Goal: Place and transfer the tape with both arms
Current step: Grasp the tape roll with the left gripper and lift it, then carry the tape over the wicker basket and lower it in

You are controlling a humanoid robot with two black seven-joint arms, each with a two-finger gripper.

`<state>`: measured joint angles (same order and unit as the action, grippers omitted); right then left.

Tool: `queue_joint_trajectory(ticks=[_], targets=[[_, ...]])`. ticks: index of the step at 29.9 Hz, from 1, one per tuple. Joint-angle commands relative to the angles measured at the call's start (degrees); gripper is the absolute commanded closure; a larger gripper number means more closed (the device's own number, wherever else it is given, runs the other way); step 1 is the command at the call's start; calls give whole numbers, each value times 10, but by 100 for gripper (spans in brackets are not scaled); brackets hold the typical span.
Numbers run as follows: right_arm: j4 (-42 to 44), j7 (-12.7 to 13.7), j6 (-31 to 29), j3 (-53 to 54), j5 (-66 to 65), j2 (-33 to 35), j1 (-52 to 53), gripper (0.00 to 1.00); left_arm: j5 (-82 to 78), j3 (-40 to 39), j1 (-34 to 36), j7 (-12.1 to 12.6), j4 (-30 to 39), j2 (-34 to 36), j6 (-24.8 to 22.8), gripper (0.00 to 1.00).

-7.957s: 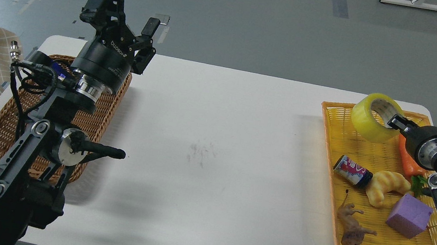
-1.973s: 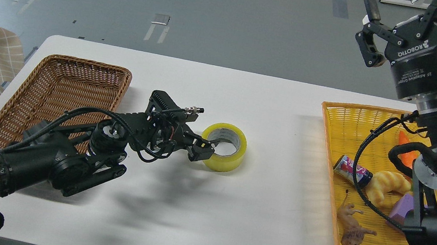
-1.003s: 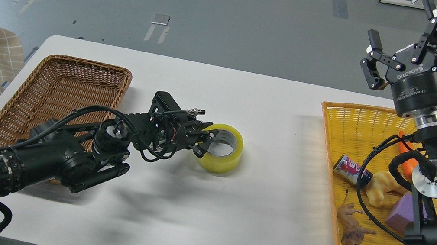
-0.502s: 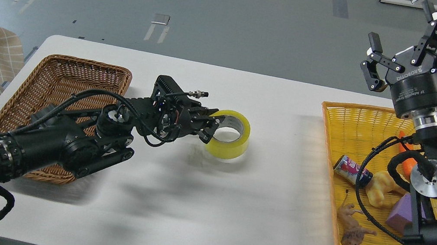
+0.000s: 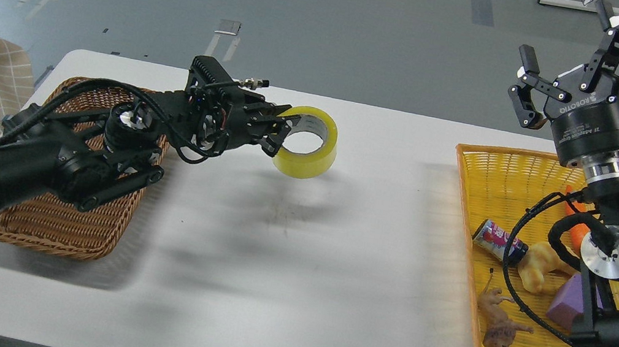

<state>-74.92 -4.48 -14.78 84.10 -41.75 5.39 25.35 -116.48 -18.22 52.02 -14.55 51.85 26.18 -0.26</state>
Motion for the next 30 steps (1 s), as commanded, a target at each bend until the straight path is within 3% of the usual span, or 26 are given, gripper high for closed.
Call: queue_joint_trajectory(ticks=[1,6,15,19,24,30], targets=[[5,0,0,0,0,-1,1,0,31,-1,12,-11,0,36,12,88],[12,0,0,0,0,-2,4,0,85,0,16,-12,0,75,23,88],[28,-1,0,0,0,-5,5,0,89,2,9,-51,26,164,43,88],[37,-2,0,-3,0,-9,6,0,90,3,-5,-64,42,225,50,88],[41,-3,0,-3,0,-11,6,0,90,6,-41,-82,46,258,80,88],[41,-2,0,-3,0,-11,6,0,98,5,-72,-86,46,284,100,87]])
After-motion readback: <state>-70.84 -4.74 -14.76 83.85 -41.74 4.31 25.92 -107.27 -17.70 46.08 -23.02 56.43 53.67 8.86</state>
